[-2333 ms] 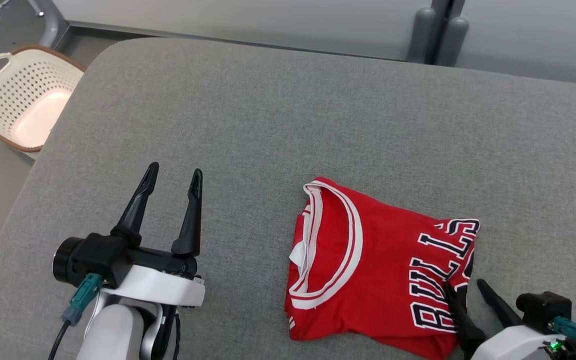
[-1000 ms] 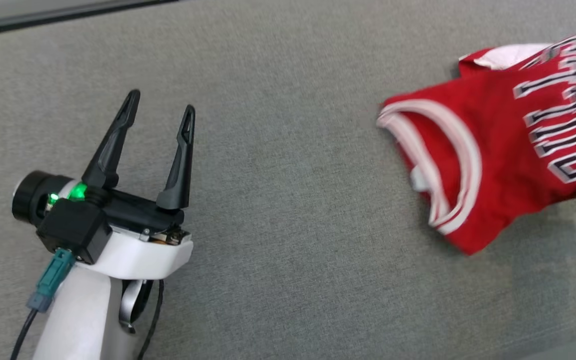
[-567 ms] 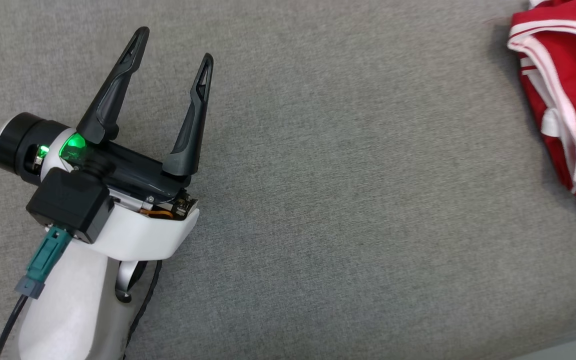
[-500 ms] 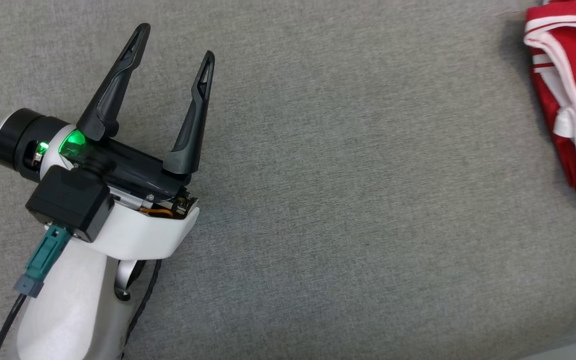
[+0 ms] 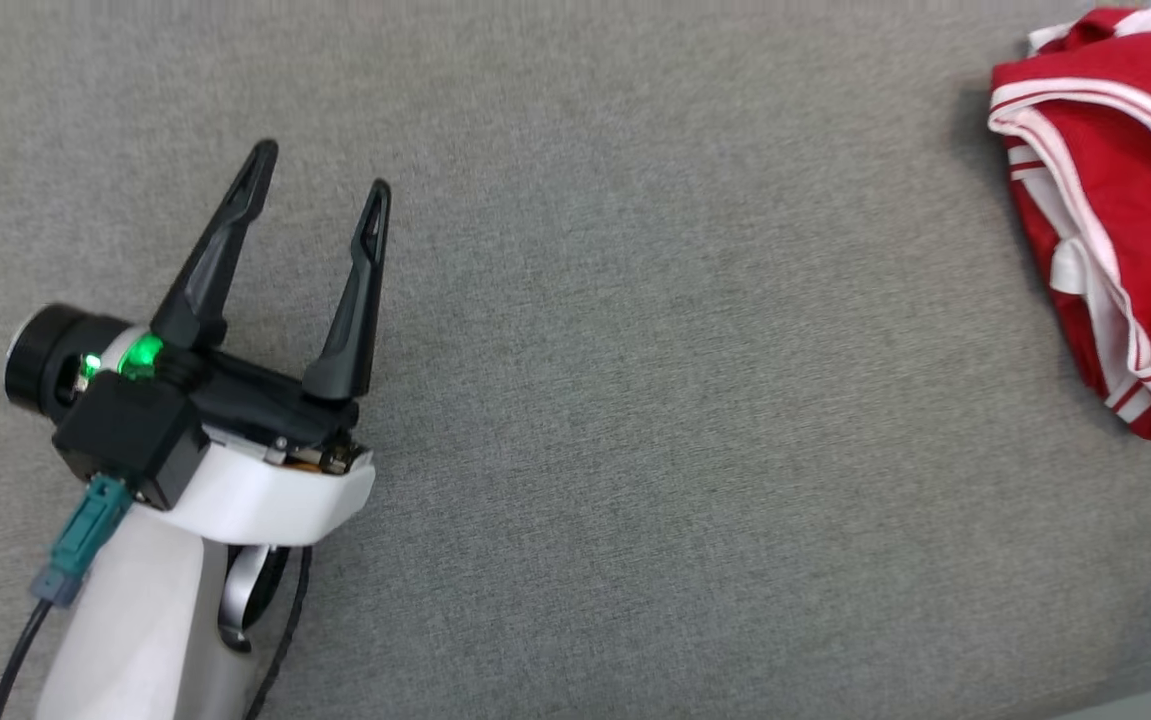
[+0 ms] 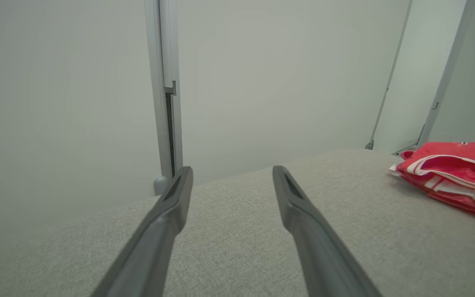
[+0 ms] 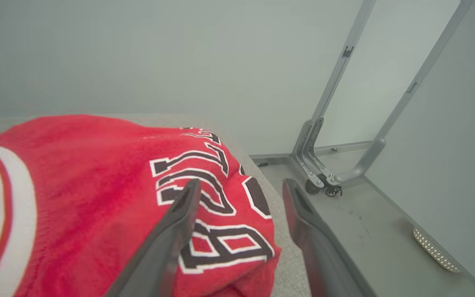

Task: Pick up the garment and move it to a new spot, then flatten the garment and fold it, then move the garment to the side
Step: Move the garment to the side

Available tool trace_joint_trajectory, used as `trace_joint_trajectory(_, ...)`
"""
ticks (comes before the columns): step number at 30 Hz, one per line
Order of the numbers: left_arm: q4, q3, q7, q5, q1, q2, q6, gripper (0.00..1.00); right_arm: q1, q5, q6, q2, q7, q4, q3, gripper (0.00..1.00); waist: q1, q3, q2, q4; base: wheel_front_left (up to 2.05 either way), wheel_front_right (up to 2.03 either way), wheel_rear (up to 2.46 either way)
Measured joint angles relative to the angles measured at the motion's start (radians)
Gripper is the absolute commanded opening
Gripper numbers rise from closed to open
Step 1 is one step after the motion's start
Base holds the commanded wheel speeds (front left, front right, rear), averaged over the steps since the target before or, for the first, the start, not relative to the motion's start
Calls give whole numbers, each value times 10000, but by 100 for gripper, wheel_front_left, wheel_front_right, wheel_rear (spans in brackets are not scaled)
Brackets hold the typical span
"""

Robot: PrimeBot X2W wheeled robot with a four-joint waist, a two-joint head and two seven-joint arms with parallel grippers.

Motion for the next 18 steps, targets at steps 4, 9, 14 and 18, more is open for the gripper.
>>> trace_joint_trajectory(4,186,132,-13,-205,621,-50,130,100,1280,-430,0,614,-10,-1979,-424,100,0,-716,0,-36,0,0,0)
trace_joint_trajectory(9,376,345,-40,-443,1416,-153,343,100,2962,-951,0,1741,-19,-4086,-257,100,0,-1637,0,20,0,0,0)
trace_joint_trajectory(14,554,518,-46,-570,2086,-165,525,100,4256,-1225,0,2623,-17,-5432,341,100,0,-2443,0,338,0,0,0)
trace_joint_trajectory(18,719,669,-58,-675,2664,-234,698,100,5041,-1409,0,3177,324,-6192,706,100,0,-3008,0,755,0,0,0)
